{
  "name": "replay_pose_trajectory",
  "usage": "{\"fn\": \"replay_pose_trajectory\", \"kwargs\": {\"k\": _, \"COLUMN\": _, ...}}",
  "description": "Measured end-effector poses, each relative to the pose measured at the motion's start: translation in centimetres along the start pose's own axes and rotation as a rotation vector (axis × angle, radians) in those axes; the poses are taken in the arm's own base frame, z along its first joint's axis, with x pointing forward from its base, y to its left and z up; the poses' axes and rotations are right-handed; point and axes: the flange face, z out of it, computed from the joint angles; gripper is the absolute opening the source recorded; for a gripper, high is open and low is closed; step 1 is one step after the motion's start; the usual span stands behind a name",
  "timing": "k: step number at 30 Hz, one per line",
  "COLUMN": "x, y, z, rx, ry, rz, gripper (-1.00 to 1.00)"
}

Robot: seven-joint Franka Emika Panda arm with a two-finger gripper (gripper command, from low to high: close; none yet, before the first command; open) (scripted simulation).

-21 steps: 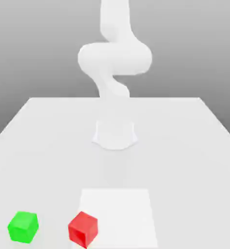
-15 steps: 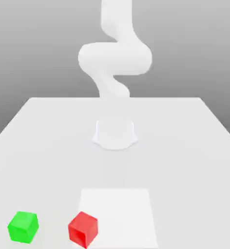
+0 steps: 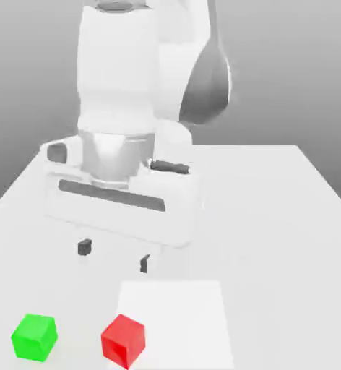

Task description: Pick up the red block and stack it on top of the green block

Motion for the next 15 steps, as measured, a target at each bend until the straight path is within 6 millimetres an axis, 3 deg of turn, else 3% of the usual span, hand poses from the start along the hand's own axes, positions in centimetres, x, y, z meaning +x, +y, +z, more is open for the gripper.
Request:
{"fn": "replay_pose_trajectory", "kwargs": {"k": 3, "x": -0.5, "y": 1.7, "z": 5.4, "rx": -0.070, "ry": -0.052, "rz": 0.050, "gripper": 0.00}}
{"fn": "replay_pose_trajectory", "kwargs": {"k": 8, "x": -1.1, "y": 2.8, "z": 12.2, "rx": -0.094, "ry": -0.069, "rz": 0.069, "gripper": 0.00}}
{"fn": "replay_pose_trajectory", "kwargs": {"k": 9, "x": -1.2, "y": 3.0, "z": 13.2, "rx": -0.094, "ry": -0.070, "rz": 0.069, "gripper": -1.00}}
{"fn": "replay_pose_trajectory", "kwargs": {"k": 15, "x": -1.2, "y": 3.0, "z": 13.7, "rx": -0.093, "ry": -0.069, "rz": 0.069, "gripper": -1.00}}
